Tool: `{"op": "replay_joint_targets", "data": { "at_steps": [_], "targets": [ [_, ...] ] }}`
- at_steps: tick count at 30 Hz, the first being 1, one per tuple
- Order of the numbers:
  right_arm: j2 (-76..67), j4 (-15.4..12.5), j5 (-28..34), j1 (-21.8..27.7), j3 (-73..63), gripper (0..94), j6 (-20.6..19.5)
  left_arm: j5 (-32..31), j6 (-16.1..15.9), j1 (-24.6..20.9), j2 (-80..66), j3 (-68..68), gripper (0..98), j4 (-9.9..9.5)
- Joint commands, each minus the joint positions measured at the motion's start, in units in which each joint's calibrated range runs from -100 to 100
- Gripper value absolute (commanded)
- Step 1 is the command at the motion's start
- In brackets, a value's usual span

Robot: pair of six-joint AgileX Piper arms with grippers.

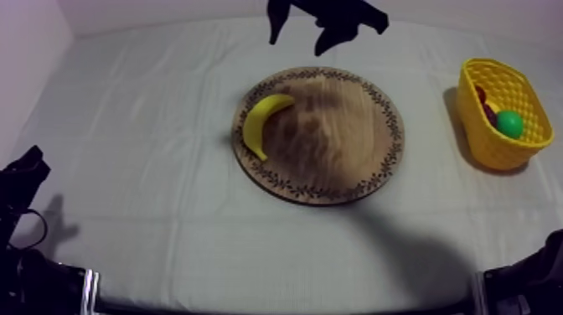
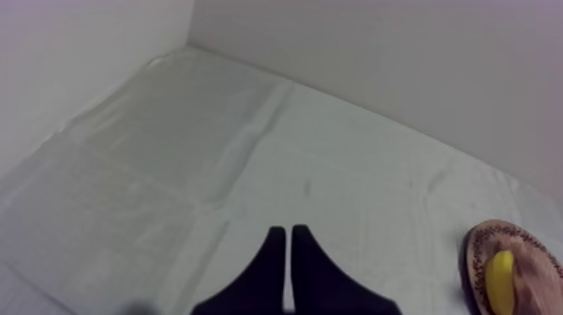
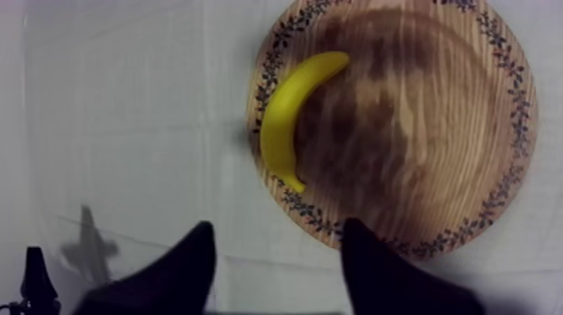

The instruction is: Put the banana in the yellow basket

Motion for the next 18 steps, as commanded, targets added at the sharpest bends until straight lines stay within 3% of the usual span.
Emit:
{"op": "replay_joint_targets", "data": {
  "at_steps": [1, 10, 18],
  "targets": [
    [0.1, -0.7, 0.0, -0.1, 0.2, 62.7, -0.1, 0.0, 0.0, 0.0, 0.0, 0.0, 0.1, -0.01],
    [0.7, -2.7, 0.0, -0.2, -0.1, 75.5, -2.3, 0.0, 0.0, 0.0, 0.0, 0.0, 0.1, -0.01],
    [4.0, -3.7, -0.5, 0.0, -1.7, 77.0, -3.0, 0.0, 0.0, 0.0, 0.0, 0.0, 0.1, -0.01]
  ]
}}
